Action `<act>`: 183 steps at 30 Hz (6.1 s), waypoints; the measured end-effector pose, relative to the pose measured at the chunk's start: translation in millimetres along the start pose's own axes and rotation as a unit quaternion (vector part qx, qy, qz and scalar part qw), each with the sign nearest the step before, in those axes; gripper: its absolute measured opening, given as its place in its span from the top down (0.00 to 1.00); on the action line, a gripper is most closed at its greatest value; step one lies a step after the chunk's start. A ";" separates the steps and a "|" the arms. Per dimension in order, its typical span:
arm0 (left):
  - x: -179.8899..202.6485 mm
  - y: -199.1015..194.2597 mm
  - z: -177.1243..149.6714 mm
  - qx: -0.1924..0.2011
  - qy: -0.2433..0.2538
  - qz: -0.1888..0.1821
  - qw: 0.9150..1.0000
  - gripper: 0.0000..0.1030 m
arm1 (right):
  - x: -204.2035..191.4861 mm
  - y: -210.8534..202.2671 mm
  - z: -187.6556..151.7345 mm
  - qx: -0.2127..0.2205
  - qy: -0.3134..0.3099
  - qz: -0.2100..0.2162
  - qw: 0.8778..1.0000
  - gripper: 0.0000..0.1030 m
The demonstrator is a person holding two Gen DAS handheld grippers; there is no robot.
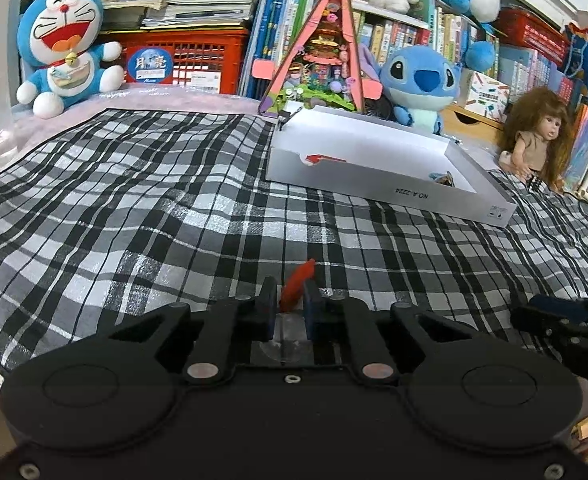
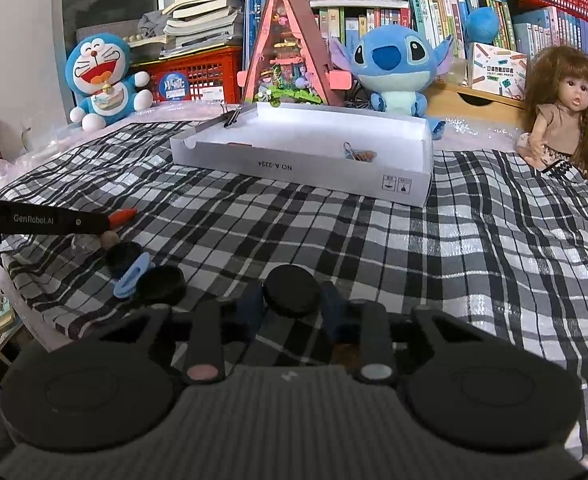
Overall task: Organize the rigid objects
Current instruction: 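Grasp the red-handled pliers with left tool while right tool reaches the black lid, then carry the red pliers with left tool while right tool carries the black lid over the tray, then open left tool to drop the pliers while right tool releases the black lid, then withdraw both tools from the tray back toward the remaining objects, then grasp the clear plastic lid with left tool while right tool grasps a brown ball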
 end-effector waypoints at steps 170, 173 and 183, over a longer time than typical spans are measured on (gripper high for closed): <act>20.8 -37.6 -32.5 0.065 0.083 0.005 0.994 0.19 | 21.7 -33.3 -28.7 0.104 0.040 -0.072 0.991 0.11; 16.3 -37.3 -34.4 0.063 0.087 0.013 0.994 0.24 | 25.7 -35.9 -32.7 0.103 0.046 -0.076 0.991 0.14; 10.3 -30.2 -39.3 0.050 0.078 0.023 0.995 0.41 | 29.5 -32.8 -41.8 0.085 0.054 -0.086 0.991 0.39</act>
Point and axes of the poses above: each gripper's, at about its wrist camera, not at the fingertips, and y roughly the way its jaws point, x to its right, z to its top, the point moved 8 cm from there along y, roughly the way its jaws point, and after that the axes turned 8 degrees about -z, right-handed, at the moved point
